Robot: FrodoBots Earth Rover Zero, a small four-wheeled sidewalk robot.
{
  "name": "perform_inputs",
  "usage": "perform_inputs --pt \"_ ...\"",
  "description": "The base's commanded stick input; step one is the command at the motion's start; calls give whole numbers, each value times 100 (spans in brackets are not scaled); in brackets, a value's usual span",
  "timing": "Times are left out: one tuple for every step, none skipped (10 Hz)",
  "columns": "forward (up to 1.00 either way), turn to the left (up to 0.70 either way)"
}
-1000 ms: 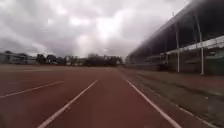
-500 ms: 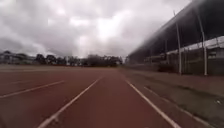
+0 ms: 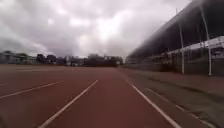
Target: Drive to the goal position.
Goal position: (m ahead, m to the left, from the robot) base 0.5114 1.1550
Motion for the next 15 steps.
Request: perform_inputs --pt "70 -1" --pt "70 -6" --pt "70 -11" --pt "70 -16" --pt "70 -20" --pt "70 -20" --pt "70 -20" --pt "70 -20" --pt "70 -20" --pt "70 -20" --pt "70 0" --pt "70 0" --pt "70 0" --pt "70 0" --pt "70 0"
